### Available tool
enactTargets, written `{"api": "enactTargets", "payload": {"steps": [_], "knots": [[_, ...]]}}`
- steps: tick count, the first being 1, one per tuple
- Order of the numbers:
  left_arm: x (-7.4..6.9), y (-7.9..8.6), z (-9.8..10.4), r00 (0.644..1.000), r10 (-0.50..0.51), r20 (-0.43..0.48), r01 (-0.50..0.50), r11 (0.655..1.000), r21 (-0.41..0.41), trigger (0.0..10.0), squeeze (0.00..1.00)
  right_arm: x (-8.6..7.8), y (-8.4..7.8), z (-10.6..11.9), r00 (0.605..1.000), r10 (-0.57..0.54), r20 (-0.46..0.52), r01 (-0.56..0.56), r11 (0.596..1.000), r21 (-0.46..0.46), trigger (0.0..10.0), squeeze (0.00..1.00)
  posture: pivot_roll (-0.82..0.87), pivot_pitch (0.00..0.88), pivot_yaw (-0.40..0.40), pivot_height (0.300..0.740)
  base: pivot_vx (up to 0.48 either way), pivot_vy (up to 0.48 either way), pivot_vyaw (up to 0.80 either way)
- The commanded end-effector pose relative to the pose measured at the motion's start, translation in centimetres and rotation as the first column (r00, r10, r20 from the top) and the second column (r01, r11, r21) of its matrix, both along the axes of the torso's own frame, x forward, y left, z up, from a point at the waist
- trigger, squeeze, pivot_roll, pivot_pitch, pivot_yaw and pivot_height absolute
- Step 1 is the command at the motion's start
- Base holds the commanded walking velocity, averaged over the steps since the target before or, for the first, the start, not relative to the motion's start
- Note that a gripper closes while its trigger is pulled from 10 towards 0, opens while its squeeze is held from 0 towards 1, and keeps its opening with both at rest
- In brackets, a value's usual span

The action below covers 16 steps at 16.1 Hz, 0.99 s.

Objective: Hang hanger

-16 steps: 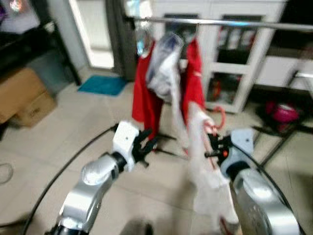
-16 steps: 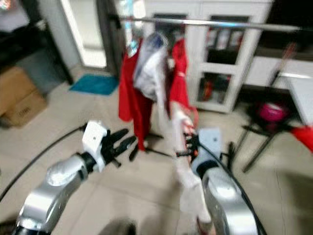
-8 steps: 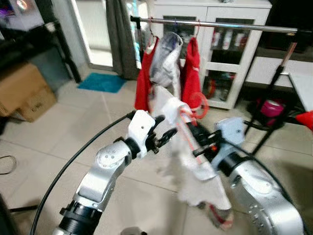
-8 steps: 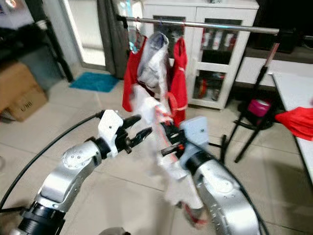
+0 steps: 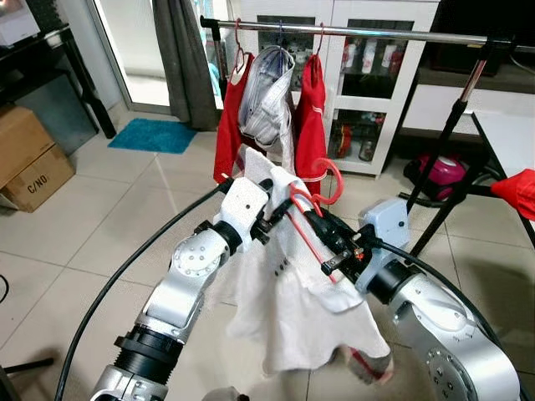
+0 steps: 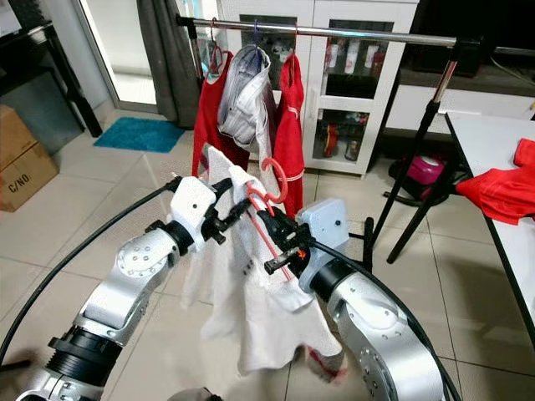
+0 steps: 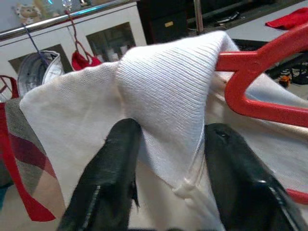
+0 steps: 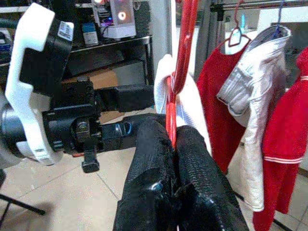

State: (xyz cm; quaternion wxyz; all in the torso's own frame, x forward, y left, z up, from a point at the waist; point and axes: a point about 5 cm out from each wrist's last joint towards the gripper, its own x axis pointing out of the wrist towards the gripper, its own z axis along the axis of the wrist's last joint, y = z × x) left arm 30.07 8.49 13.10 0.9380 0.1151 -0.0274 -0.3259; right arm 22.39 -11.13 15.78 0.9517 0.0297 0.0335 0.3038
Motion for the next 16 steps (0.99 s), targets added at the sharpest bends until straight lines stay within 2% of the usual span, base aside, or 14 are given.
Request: {"api": "enactTargets", "payload": {"steps": [1, 10, 15, 16], "knots": [[0.3, 0.4, 0.1, 1.000, 0.007, 0.017, -0.008, 1.000, 0.021, 0.0, 0.00, -0.3, 0.3, 1.1, 0.999, 0.034, 0.042, -0.035, 0.999, 0.021, 0.0, 0.00, 0.01, 0.000, 0.066, 0.723, 0.000, 0.000, 0.00], [0.7, 0.8, 0.0, 0.999, 0.037, 0.020, -0.037, 0.999, -0.018, 0.0, 0.00, -0.1, 0.2, 0.9, 0.998, 0.039, 0.039, -0.039, 0.999, 0.020, 0.0, 0.00, 0.01, 0.000, 0.063, 0.723, 0.000, 0.000, 0.00], [0.9, 1.5, 0.4, 0.999, 0.043, 0.009, -0.043, 0.997, -0.063, 0.0, 0.00, 0.1, -0.3, 0.2, 0.999, 0.016, 0.027, -0.015, 1.000, -0.024, 0.0, 0.00, 0.01, 0.000, 0.068, 0.723, 0.000, 0.000, 0.00], [0.6, 2.2, 0.9, 1.000, 0.029, 0.010, -0.028, 0.997, -0.076, 0.0, 0.00, 0.1, -0.6, -0.2, 1.000, 0.018, 0.009, -0.018, 0.997, -0.073, 0.0, 0.00, 0.01, 0.000, 0.069, 0.723, 0.000, 0.000, 0.00]]}}
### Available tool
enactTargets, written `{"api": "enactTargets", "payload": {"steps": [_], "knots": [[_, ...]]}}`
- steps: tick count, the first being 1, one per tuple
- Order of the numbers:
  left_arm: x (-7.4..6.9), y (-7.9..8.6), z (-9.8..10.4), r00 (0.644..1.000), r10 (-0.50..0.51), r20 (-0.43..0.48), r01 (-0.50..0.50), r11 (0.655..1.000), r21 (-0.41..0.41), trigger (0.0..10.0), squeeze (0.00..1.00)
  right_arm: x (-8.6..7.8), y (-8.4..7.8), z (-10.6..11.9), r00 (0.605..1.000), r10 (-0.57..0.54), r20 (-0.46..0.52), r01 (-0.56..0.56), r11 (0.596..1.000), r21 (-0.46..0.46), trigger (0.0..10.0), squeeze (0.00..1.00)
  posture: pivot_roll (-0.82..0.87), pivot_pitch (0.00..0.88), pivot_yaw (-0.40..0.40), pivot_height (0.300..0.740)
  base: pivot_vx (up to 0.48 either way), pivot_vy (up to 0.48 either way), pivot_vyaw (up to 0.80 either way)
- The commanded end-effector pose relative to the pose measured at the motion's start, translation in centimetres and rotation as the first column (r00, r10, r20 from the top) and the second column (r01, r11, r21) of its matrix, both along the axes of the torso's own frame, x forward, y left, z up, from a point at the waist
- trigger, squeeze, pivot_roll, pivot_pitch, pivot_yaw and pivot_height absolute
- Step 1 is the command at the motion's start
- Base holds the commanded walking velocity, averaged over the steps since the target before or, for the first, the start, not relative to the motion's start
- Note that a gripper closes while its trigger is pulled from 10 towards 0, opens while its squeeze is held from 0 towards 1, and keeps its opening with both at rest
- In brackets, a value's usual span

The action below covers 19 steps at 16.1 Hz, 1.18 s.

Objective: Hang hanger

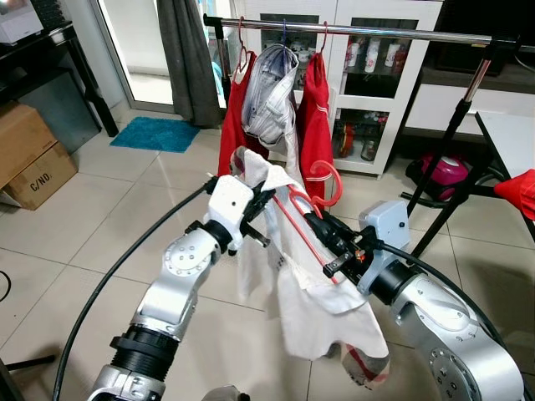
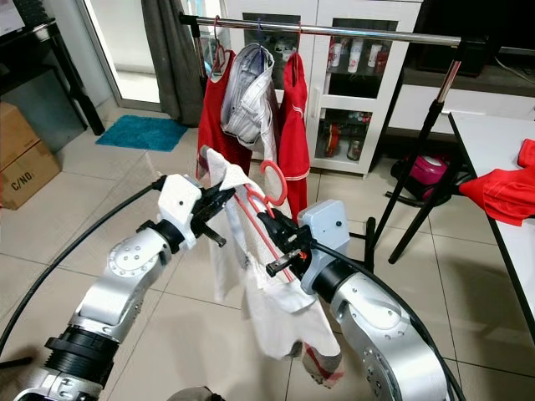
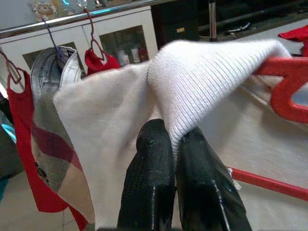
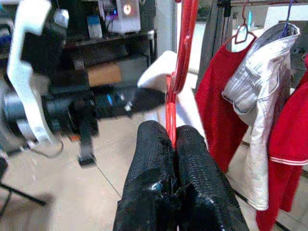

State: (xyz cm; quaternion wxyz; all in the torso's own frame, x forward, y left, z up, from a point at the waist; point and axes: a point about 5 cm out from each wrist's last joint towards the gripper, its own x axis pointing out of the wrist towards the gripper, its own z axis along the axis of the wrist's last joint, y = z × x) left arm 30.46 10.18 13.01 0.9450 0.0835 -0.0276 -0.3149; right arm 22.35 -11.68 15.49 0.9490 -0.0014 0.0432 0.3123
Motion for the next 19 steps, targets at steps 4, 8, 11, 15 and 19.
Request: {"api": "enactTargets", "payload": {"steps": [4, 8, 11, 15, 19], "knots": [[-1.0, 2.4, 2.7, 0.996, -0.083, 0.027, 0.084, 0.994, -0.068, 0.0, 0.00, -0.1, -1.6, -2.7, 0.997, 0.014, -0.075, -0.033, 0.967, -0.252, 0.0, 0.00, 0.02, 0.000, 0.067, 0.723, 0.000, 0.000, 0.00], [1.2, 7.8, 5.3, 0.986, 0.151, 0.074, -0.147, 0.987, -0.066, 0.0, 0.00, -1.0, -2.1, -2.8, 0.984, 0.147, -0.101, -0.169, 0.948, -0.269, 0.0, 0.00, 0.03, 0.000, 0.057, 0.723, 0.000, 0.000, 0.00], [3.3, 12.7, 5.7, 0.921, 0.380, 0.080, -0.384, 0.922, 0.043, 0.0, 0.00, -2.1, -2.0, -1.8, 0.951, 0.294, -0.092, -0.307, 0.930, -0.200, 0.0, 0.00, 0.03, 0.000, 0.059, 0.723, 0.000, 0.000, 0.00], [5.0, 13.7, 5.2, 0.889, 0.457, 0.023, -0.456, 0.889, -0.026, 0.0, 0.00, -2.7, -1.7, -1.3, 0.933, 0.349, -0.086, -0.357, 0.927, -0.112, 0.0, 0.00, 0.01, 0.000, 0.069, 0.723, 0.000, 0.000, 0.00], [1.7, 4.2, 1.8, 0.989, -0.110, -0.097, 0.106, 0.993, -0.051, 0.0, 0.00, 1.6, -2.3, 1.0, 0.989, -0.134, 0.057, 0.125, 0.982, 0.140, 0.0, 0.00, 0.01, 0.000, 0.069, 0.723, 0.000, 0.000, 0.00]]}}
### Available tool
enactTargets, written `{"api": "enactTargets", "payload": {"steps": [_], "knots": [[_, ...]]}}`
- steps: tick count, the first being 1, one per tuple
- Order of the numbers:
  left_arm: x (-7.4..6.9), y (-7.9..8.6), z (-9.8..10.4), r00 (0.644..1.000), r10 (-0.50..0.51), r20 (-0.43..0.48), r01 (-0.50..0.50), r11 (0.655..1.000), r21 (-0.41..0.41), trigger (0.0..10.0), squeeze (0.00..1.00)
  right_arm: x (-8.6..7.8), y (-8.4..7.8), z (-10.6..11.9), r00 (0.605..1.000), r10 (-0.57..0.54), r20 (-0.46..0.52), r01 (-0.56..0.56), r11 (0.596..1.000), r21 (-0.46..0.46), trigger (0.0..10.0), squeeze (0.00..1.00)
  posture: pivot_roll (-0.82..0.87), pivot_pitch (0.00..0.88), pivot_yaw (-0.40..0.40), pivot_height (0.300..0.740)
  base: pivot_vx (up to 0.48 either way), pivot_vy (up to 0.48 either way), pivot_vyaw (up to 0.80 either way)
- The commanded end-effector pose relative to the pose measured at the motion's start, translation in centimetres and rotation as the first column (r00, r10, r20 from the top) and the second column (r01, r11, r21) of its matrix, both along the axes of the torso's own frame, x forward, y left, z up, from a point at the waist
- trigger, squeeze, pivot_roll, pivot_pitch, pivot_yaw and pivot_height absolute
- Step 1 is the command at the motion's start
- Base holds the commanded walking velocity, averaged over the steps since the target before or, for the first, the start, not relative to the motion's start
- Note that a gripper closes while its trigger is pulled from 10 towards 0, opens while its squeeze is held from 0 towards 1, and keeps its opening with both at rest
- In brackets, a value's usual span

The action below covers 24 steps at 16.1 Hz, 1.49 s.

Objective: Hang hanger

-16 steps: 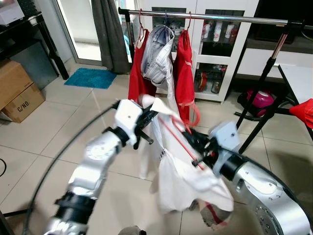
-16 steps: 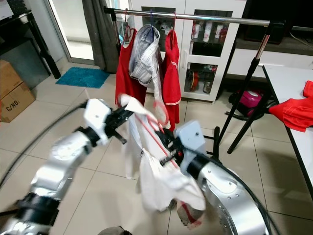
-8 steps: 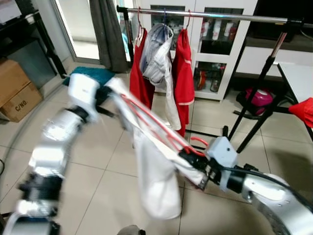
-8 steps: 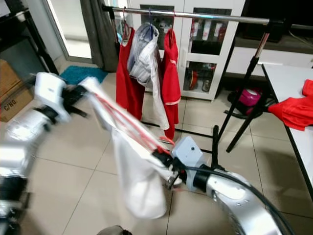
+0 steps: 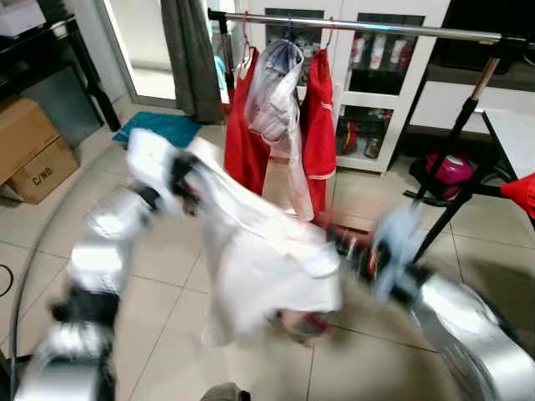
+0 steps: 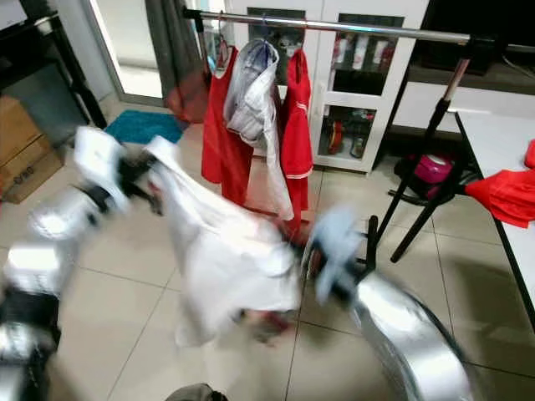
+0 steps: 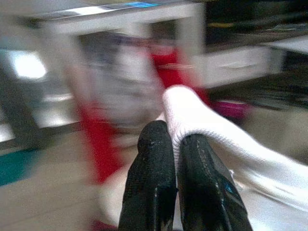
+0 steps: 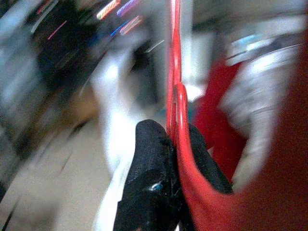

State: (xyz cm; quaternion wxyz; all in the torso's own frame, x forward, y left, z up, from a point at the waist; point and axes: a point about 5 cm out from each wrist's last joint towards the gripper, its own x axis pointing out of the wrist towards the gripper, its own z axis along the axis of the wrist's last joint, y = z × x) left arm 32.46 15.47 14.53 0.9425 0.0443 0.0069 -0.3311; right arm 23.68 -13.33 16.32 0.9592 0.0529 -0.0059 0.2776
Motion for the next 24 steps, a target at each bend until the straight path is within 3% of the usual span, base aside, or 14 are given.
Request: {"api": "enactTargets", "payload": {"steps": [1, 2, 5, 6, 7, 8, 10, 11, 13, 15, 19, 22, 24], "knots": [[-1.1, -2.2, -0.1, 0.989, -0.145, -0.021, 0.145, 0.989, 0.001, 0.0, 0.00, 0.6, -0.7, 0.5, 0.995, -0.104, 0.009, 0.103, 0.993, 0.060, 0.0, 0.00, 0.01, 0.000, 0.068, 0.723, 0.000, 0.000, 0.00], [-2.5, -3.7, -1.3, 0.970, -0.234, -0.061, 0.235, 0.972, 0.001, 0.0, 0.00, 1.1, -1.2, 0.7, 0.975, -0.224, -0.003, 0.222, 0.963, 0.153, 0.0, 0.00, 0.02, 0.000, 0.059, 0.723, 0.000, 0.000, 0.00], [-3.4, -3.2, -1.8, 0.976, -0.204, -0.080, 0.203, 0.979, -0.010, 0.0, 0.00, 1.6, -1.9, 0.6, 0.947, -0.322, -0.011, 0.320, 0.936, 0.151, 0.2, 0.00, 0.03, 0.000, 0.055, 0.723, 0.000, 0.000, 0.00], [-3.6, -2.6, -1.7, 0.988, -0.135, -0.074, 0.134, 0.991, -0.017, 0.0, 0.00, 1.8, -2.1, -0.2, 0.944, -0.328, -0.044, 0.330, 0.942, 0.064, 10.0, 0.00, 0.03, 0.000, 0.059, 0.723, 0.000, 0.000, 0.00], [-3.6, -1.7, -1.6, 0.998, 0.007, -0.061, -0.009, 1.000, -0.022, 5.8, 0.00, 1.6, -2.0, -1.5, 0.952, -0.301, -0.062, 0.295, 0.951, -0.089, 10.0, 0.00, 0.03, 0.000, 0.065, 0.723, 0.000, 0.000, 0.00], [-3.5, -0.6, -1.7, 0.983, 0.174, -0.061, -0.177, 0.983, -0.049, 10.0, 0.00, 1.0, -2.4, -3.2, 0.942, -0.318, -0.111, 0.286, 0.930, -0.231, 10.0, 0.00, 0.03, 0.000, 0.066, 0.723, 0.000, 0.000, -0.76], [-4.2, 0.3, -2.4, 0.958, 0.260, -0.119, -0.270, 0.960, -0.078, 10.0, 0.00, -0.1, -3.4, -5.1, 0.918, -0.371, -0.136, 0.306, 0.885, -0.351, 10.0, 0.00, 0.03, 0.000, 0.055, 0.723, 0.000, 0.000, -0.80], [-4.5, 0.4, -2.7, 0.952, 0.274, -0.133, -0.285, 0.956, -0.070, 10.0, 0.00, -0.4, -3.6, -5.3, 0.912, -0.387, -0.139, 0.317, 0.876, -0.363, 10.0, 0.00, 0.03, 0.000, 0.059, 0.723, 0.000, 0.000, -0.80], [-5.1, 0.3, -3.3, 0.925, 0.365, -0.104, -0.371, 0.928, -0.046, 10.0, 0.00, -1.3, -3.4, -5.6, 0.918, -0.365, -0.157, 0.298, 0.894, -0.335, 10.0, 0.00, 0.04, 0.000, 0.071, 0.723, 0.000, 0.000, -0.80], [-5.5, -0.5, -3.7, 0.908, 0.402, -0.121, -0.416, 0.900, -0.130, 10.0, 0.00, -1.4, -2.9, -5.5, 0.920, -0.363, -0.148, 0.314, 0.908, -0.276, 10.0, 0.00, 0.04, 0.000, 0.072, 0.723, 0.000, 0.000, -0.80], [-5.4, -1.0, -3.4, 0.912, 0.394, -0.115, -0.406, 0.907, -0.110, 10.0, 0.00, -1.2, -1.4, -5.5, 0.924, -0.341, -0.176, 0.295, 0.924, -0.241, 10.0, 0.00, 0.04, 0.000, 0.079, 0.723, 0.000, 0.000, -0.60], [-5.7, -1.9, -3.7, 0.942, 0.285, -0.175, -0.303, 0.949, -0.087, 10.0, 0.00, -1.2, -0.9, -5.7, 0.914, -0.351, -0.202, 0.303, 0.924, -0.235, 10.0, 0.00, 0.03, 0.000, 0.083, 0.723, 0.000, 0.000, -0.27], [-5.5, -1.8, -3.8, 0.948, 0.273, -0.163, -0.283, 0.958, -0.042, 10.0, 0.00, -1.3, -1.0, -5.6, 0.920, -0.322, -0.225, 0.260, 0.929, -0.264, 10.0, 0.00, 0.02, 0.000, 0.084, 0.723, 0.000, 0.000, -0.80]]}}
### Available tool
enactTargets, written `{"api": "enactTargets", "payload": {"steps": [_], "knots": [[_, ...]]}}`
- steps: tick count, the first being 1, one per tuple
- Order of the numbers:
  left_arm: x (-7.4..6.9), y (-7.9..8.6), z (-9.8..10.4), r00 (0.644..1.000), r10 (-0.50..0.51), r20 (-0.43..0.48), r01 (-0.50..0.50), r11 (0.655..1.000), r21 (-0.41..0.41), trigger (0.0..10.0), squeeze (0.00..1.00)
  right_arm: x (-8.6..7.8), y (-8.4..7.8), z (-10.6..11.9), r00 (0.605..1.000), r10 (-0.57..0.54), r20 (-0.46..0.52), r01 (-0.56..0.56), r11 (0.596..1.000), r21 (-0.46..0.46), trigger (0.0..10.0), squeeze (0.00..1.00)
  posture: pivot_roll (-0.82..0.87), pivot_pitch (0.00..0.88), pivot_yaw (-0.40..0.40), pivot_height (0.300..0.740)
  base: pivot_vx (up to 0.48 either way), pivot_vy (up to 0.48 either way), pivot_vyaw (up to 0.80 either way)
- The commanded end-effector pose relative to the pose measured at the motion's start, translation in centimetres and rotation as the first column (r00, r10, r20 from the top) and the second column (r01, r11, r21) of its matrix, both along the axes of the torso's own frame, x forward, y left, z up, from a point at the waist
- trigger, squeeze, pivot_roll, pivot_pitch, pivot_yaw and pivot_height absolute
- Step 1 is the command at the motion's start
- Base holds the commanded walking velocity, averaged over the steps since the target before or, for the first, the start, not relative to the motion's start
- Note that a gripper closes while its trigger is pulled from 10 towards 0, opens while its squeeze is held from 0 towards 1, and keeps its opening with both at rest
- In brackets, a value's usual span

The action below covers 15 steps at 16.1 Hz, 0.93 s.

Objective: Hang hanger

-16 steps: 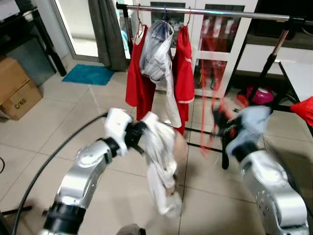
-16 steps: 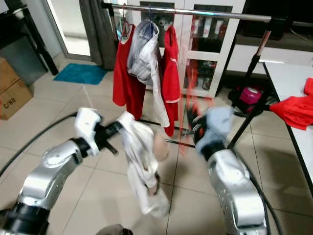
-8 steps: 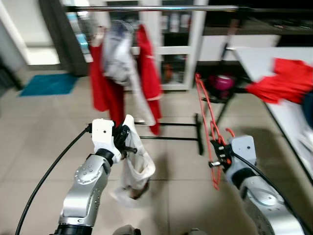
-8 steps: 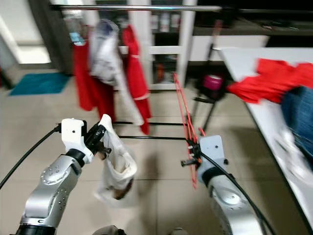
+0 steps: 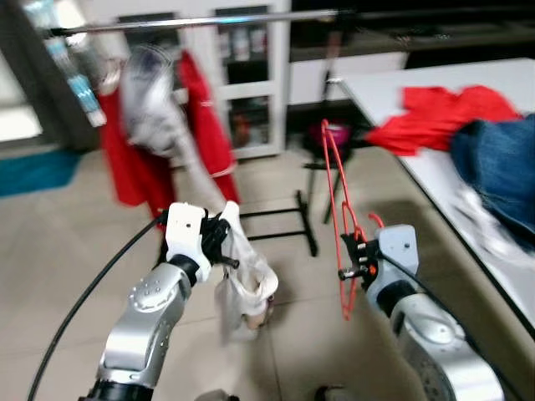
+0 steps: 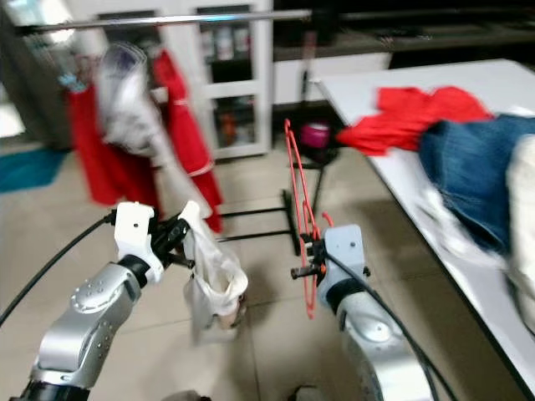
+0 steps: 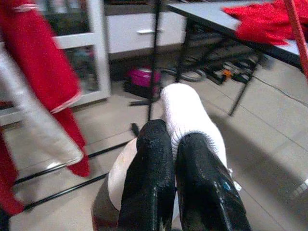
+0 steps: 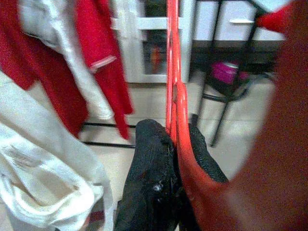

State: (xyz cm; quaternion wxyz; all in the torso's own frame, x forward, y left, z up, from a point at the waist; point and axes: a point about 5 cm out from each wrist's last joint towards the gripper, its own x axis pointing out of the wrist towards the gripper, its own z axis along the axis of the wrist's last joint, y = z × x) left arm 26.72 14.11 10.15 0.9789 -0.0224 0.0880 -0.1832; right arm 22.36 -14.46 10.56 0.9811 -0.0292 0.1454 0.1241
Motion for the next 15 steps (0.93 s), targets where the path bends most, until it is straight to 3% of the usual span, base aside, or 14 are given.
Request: {"api": "enactTargets", "payload": {"steps": [1, 4, 6, 8, 12, 15], "knots": [[0.1, -0.4, 0.4, 1.000, -0.017, 0.019, 0.017, 1.000, 0.008, 10.0, 0.00, -0.6, -0.1, -0.2, 0.999, 0.033, -0.034, -0.032, 0.999, 0.006, 10.0, 0.00, 0.03, 0.000, 0.088, 0.723, 0.000, 0.000, -0.80], [-0.4, -0.8, 0.2, 1.000, -0.020, -0.024, 0.021, 0.999, 0.044, 10.0, 0.00, -0.7, -0.8, -0.2, 1.000, 0.005, -0.014, -0.005, 1.000, -0.026, 10.0, 0.00, 0.04, 0.000, 0.083, 0.723, 0.000, 0.000, -0.80], [-0.3, -0.9, 0.8, 0.998, -0.064, 0.003, 0.064, 0.997, 0.048, 10.0, 0.00, -0.1, -0.5, 0.3, 0.999, -0.032, 0.010, 0.032, 0.999, 0.014, 10.0, 0.00, 0.03, 0.000, 0.051, 0.723, 0.000, 0.000, -0.80], [-0.1, -0.3, 0.8, 0.999, -0.041, 0.019, 0.040, 0.998, 0.048, 10.0, 0.00, -0.1, 0.1, 0.5, 1.000, -0.011, 0.003, 0.011, 0.999, 0.030, 10.0, 0.00, 0.04, 0.000, 0.060, 0.723, 0.000, 0.000, -0.80], [0.1, -0.5, 1.2, 0.999, -0.049, 0.019, 0.048, 0.997, 0.064, 10.0, 0.00, 0.5, -0.4, 0.8, 0.995, -0.100, -0.017, 0.101, 0.991, 0.083, 10.0, 0.00, 0.03, 0.000, 0.059, 0.723, 0.000, 0.000, -0.80], [0.0, -0.4, 1.4, 0.997, -0.067, 0.025, 0.065, 0.996, 0.065, 10.0, 0.00, -0.3, -1.0, 0.8, 0.994, -0.104, -0.023, 0.106, 0.989, 0.100, 10.0, 0.00, 0.05, 0.000, 0.070, 0.723, 0.000, 0.082, -0.80]]}}
